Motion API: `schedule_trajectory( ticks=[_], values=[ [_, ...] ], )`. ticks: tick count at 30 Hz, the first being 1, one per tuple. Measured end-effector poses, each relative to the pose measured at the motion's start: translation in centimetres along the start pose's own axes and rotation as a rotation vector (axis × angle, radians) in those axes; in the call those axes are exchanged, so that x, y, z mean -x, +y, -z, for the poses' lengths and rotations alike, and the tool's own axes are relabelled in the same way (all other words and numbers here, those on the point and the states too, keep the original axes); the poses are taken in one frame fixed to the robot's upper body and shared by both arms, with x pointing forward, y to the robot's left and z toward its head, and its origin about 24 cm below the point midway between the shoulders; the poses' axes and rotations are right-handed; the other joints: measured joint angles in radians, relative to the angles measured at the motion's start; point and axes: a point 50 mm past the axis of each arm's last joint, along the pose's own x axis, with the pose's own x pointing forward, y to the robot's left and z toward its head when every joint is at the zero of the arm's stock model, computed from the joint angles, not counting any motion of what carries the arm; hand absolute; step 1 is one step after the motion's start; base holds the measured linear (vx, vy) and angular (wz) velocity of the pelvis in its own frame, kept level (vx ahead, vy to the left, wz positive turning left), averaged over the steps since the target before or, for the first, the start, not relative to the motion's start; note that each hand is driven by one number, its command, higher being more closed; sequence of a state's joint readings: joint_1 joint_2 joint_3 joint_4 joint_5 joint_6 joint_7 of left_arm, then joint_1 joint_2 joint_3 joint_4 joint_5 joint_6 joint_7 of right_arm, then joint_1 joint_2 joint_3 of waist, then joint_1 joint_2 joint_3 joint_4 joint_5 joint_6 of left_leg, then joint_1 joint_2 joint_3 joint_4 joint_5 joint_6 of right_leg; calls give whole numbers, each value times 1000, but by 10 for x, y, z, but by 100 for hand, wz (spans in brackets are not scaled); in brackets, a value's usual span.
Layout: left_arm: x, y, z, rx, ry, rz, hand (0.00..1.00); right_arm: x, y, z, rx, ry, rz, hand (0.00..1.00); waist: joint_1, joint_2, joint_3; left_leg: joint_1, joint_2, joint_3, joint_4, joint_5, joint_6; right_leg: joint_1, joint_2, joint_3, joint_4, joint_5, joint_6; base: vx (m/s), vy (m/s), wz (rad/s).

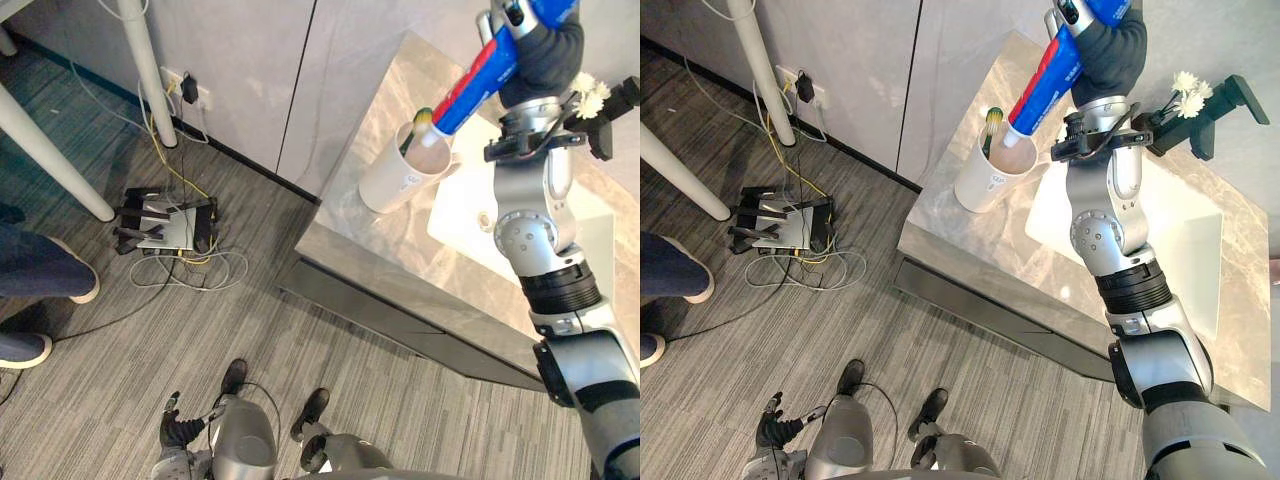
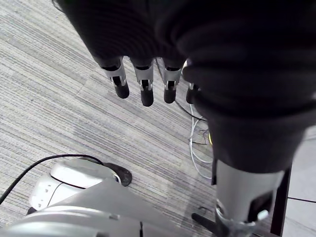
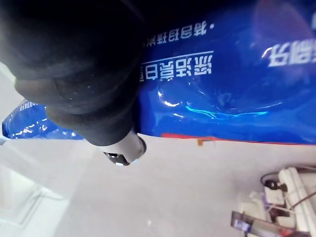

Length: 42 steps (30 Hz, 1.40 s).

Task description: Organize washtable

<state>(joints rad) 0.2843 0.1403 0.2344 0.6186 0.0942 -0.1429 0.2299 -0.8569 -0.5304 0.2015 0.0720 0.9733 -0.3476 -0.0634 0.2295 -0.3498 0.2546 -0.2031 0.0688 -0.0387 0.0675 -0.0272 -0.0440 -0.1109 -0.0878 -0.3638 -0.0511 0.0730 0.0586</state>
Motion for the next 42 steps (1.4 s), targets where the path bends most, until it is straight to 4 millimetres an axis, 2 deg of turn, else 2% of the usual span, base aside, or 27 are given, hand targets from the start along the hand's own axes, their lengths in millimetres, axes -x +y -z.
schedule_trajectory(
  ticks=[17,27,28,37,42],
  values=[
    [0,-2,0,0,-1,19,0,28,-18,17,23,88,73,100,0,2,2,-32,1,-19,18,0,0,-20,0,-14,12,0,0,-2,3,3],
    [1,-4,-1,-9,-5,31,0,29,-17,17,31,89,69,100,1,2,4,-29,2,-14,19,0,0,-20,0,-8,15,0,0,-1,2,-1],
    [1,-4,-1,-9,-6,31,0,29,-17,17,31,89,69,0,1,2,7,-28,2,-13,19,0,-1,-20,0,-4,16,0,0,-7,9,-6],
    [0,-4,-3,-6,-22,31,0,34,-20,20,40,105,81,0,0,0,22,-26,6,-1,19,-1,-2,-24,0,14,16,0,0,-4,7,-4],
    [0,-4,-3,-7,-22,31,0,32,-21,14,38,77,85,0,0,0,22,-26,7,0,18,-1,-2,-25,1,14,16,0,0,0,0,0]
  ],
)
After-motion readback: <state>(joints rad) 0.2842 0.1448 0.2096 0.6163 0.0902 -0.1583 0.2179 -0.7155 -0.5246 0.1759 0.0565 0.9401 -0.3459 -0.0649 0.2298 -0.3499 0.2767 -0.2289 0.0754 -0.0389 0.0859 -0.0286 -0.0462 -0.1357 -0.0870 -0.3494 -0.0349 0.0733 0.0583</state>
